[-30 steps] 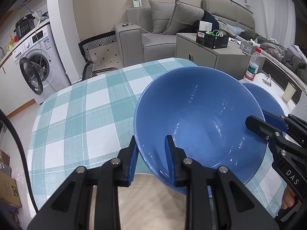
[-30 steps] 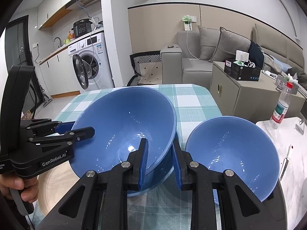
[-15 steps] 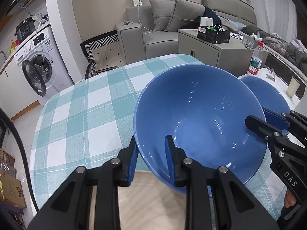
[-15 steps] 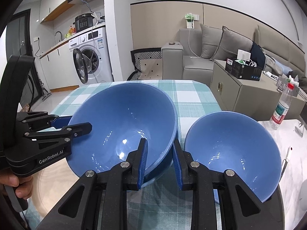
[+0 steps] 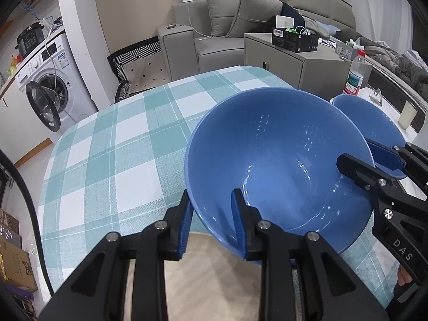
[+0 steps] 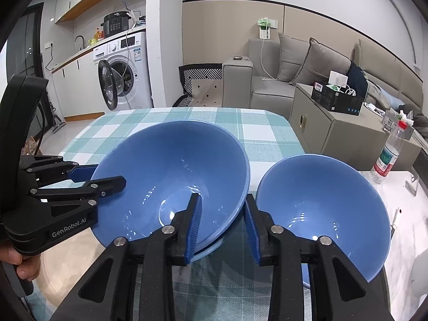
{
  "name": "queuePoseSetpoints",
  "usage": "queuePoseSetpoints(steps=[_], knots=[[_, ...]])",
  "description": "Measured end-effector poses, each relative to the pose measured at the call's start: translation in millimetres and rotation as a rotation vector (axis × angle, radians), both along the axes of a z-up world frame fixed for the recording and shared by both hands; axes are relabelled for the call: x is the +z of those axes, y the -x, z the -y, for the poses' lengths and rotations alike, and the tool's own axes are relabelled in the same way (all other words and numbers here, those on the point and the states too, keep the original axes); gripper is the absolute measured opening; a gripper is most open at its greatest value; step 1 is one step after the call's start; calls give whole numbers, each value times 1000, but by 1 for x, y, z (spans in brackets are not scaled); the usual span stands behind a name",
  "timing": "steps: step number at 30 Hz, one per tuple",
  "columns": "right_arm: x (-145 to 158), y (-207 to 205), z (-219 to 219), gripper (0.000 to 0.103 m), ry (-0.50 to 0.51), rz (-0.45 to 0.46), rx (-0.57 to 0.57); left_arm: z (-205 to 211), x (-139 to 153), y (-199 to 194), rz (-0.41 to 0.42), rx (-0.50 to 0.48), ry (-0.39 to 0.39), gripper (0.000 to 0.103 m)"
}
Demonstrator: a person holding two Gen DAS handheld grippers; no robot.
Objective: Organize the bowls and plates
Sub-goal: 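Lower the bowl into the other blue bowl and open both grippers, then withdraw both grippers and move them to the remaining blue bowl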
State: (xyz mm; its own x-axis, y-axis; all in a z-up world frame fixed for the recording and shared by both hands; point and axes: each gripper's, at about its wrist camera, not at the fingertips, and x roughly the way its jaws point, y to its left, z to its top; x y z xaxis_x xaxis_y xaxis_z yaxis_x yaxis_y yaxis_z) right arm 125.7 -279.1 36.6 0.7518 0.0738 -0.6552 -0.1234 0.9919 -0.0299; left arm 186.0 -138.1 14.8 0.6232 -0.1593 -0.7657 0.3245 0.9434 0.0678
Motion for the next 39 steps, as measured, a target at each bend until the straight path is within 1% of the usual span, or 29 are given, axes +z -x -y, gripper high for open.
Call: queuePoseSetpoints(steps=[2,4,6,8,9,10,11,13,15,16,17,18,20,21,22,23,24,26,27,28,29,32,39], knots=[[0,0,1,44,-11,-8,16,0,0,0,-5,-3,5,29],[0,1,5,47,-50,-15,32,-2,1,-1,-14,-5,20,30],[1,2,9,47,-75,-22,45,-4,2,0,-16,-8,28,31],[1,3,13,49,-100,-30,55,-6,3,1,-12,-6,30,36],[2,3,14,50,-112,-36,64,-7,3,2,-9,-2,32,42],[2,4,15,54,-117,-37,71,-8,4,3,-6,0,39,47],[3,6,16,59,-118,-32,76,-9,5,3,-8,1,47,48],[7,11,15,66,-120,-18,90,-12,5,4,-16,2,66,55],[12,14,15,72,-126,-3,103,-14,6,6,-23,5,83,57],[14,16,16,77,-128,4,105,-15,7,7,-26,6,90,61],[16,17,16,81,-130,11,107,-16,8,8,-27,8,97,63],[18,19,17,83,-133,19,112,-16,9,9,-26,9,102,65],[21,21,19,91,-135,24,118,-16,11,12,-21,7,112,70],[23,22,21,94,-136,30,119,-16,13,13,-16,9,114,79],[24,23,21,99,-137,36,118,-17,15,14,-5,11,118,81],[26,23,23,101,-141,42,125,-16,16,16,3,9,120,81],[28,24,24,101,-148,48,136,-16,18,17,6,6,121,82],[32,27,27,102,-173,59,154,-15,21,17,9,5,125,88],[34,28,29,102,-179,64,155,-15,22,18,15,4,131,92],[35,29,30,102,-178,67,153,-15,24,19,20,3,139,99],[37,30,31,102,-173,72,148,-16,25,19,24,5,146,102],[40,33,35,102,-166,78,140,-15,28,21,31,17,156,103],[46,40,53,102,-147,87,109,-12,30,25,35,7,165,103]])
